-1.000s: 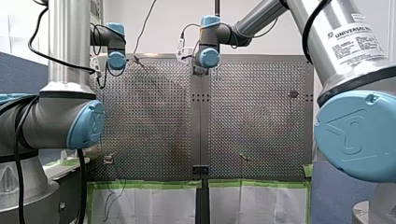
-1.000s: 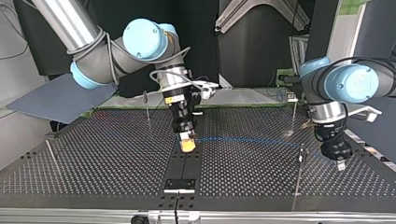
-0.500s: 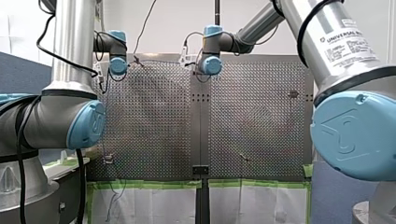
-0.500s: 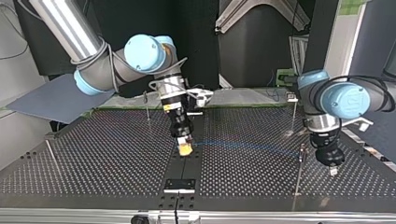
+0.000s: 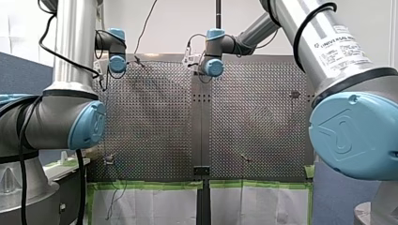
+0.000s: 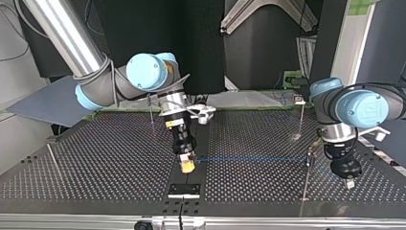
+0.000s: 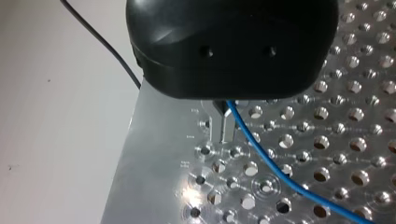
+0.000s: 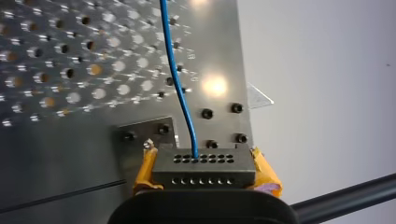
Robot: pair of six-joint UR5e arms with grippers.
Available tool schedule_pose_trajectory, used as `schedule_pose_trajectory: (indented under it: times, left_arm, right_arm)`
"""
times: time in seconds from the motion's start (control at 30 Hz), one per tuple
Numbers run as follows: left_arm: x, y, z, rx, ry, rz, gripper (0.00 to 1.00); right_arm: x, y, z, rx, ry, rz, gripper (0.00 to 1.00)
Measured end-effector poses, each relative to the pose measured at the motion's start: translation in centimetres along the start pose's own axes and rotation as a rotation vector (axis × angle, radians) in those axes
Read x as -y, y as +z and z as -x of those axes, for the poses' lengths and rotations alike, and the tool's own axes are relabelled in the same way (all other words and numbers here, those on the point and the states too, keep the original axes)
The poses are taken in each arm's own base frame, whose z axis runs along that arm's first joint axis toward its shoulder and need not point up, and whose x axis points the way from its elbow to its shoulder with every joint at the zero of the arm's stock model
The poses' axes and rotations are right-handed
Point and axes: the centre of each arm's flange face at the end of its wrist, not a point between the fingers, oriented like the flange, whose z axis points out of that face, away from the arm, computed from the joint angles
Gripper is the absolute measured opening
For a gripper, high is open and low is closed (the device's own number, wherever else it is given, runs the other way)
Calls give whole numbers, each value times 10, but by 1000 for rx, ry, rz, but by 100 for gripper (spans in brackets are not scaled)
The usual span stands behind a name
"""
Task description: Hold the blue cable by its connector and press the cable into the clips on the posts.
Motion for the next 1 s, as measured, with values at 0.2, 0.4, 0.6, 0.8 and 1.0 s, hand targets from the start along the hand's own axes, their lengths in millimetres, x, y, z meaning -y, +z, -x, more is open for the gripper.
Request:
schedule_pose_trajectory:
  times: [0.2, 0.4, 0.6, 0.8, 1.0]
  left_arm:
    - [-4, 5, -7, -11, 0, 2, 0]
    - [-7, 9, -4, -4, -1, 2, 0]
    - [-8, 13, -3, 0, -14, -8, 0]
    - [-8, 20, -16, -26, -15, -21, 7]
    - [-10, 23, -23, -39, -17, -20, 53]
  right_arm:
    - [-5, 12, -6, -13, 4, -7, 0]
    - [-10, 16, 0, 0, 3, -2, 0]
    - [-18, 18, 4, 7, 0, 7, 0]
    - [-22, 19, 5, 10, -1, 13, 0]
    - [-22, 17, 7, 23, -2, 12, 0]
